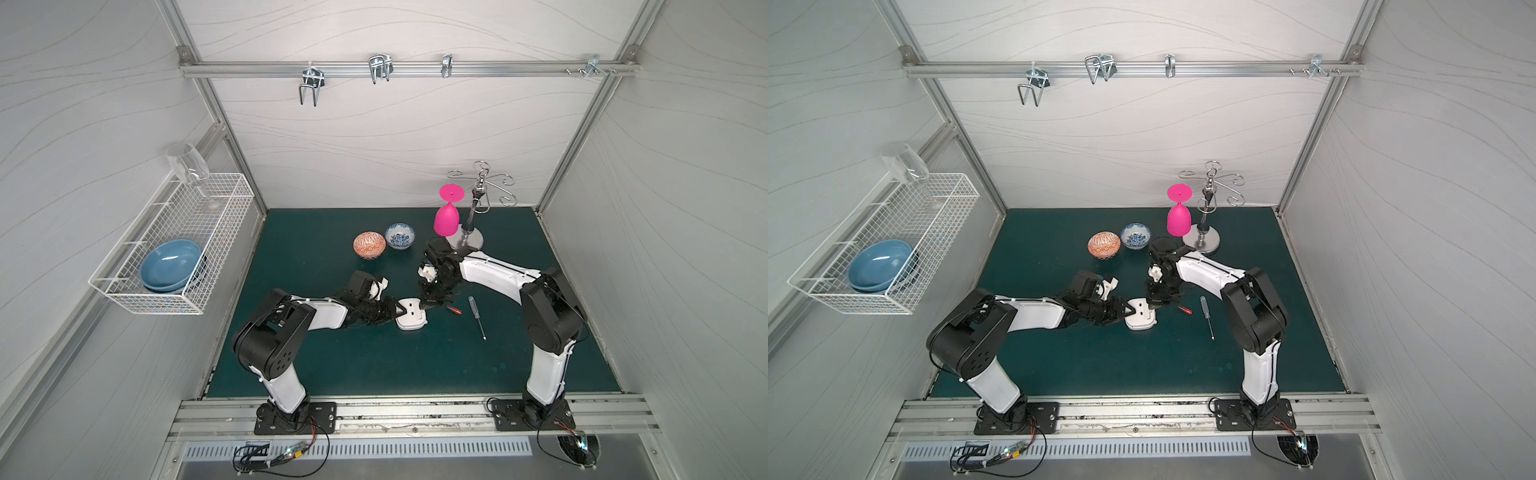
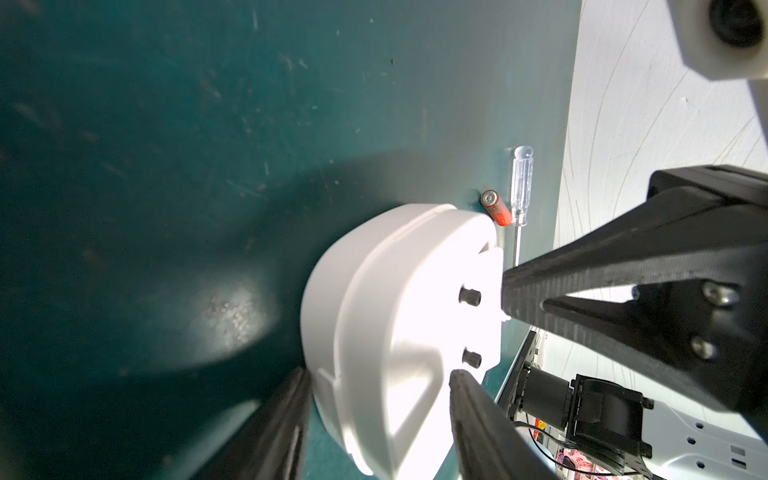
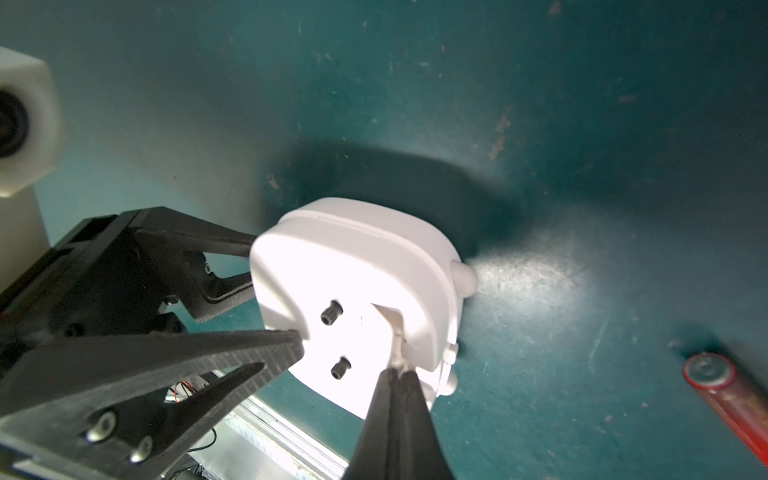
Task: Remove the battery from the alarm
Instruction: Install the cover on the alarm.
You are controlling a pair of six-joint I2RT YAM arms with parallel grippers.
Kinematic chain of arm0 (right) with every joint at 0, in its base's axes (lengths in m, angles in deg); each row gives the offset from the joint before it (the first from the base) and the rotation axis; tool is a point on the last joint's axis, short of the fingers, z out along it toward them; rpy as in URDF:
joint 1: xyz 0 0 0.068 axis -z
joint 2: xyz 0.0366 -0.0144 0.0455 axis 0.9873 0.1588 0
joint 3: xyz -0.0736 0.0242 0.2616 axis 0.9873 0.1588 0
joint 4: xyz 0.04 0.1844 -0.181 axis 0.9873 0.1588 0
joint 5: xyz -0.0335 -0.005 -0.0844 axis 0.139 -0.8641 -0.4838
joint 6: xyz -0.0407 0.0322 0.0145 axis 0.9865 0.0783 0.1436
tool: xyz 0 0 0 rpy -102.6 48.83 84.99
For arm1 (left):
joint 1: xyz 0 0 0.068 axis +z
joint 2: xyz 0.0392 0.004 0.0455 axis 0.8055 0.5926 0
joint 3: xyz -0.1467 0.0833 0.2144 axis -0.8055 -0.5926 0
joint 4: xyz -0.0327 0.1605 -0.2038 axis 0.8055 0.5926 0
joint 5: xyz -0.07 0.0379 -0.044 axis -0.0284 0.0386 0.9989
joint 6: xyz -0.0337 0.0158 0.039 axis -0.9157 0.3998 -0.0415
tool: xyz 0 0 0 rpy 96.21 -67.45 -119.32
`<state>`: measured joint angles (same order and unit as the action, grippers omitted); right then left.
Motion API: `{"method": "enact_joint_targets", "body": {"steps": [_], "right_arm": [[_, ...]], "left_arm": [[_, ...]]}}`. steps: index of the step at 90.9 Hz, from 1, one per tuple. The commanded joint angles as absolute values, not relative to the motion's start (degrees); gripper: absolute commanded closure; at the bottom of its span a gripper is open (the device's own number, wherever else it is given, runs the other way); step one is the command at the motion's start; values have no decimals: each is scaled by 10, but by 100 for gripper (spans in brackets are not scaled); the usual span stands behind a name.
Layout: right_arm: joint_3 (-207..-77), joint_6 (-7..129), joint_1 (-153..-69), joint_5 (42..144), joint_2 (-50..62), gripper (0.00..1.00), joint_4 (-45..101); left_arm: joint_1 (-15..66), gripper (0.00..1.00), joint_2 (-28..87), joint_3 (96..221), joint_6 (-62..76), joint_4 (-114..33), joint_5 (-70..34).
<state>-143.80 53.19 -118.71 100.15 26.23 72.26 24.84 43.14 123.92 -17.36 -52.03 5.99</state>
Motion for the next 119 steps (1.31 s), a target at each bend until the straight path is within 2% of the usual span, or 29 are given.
{"method": "enact_joint_targets", "body": {"steps": [1, 49, 55, 76, 93, 119], "right_arm": [[-1458, 539, -1191, 1023, 270, 99, 733], [-1460, 539, -1202, 1018, 295, 98, 729], [-1459, 538, -1203, 1018, 298, 95, 727], [-1458, 548, -1203, 999, 271, 67, 747], [-1462, 572, -1192, 949, 240, 63, 789], [-1473, 582, -1202, 917, 290, 61, 786]], "left_arm": [[240, 42, 439, 1252, -169, -531, 60], [240, 42, 438, 1253, -170, -529, 59], [240, 42, 437, 1253, -169, -529, 59], [240, 42, 428, 1249, -168, -527, 57], [244, 41, 409, 1241, -167, -519, 47], [247, 40, 399, 1240, -166, -513, 46]]}}
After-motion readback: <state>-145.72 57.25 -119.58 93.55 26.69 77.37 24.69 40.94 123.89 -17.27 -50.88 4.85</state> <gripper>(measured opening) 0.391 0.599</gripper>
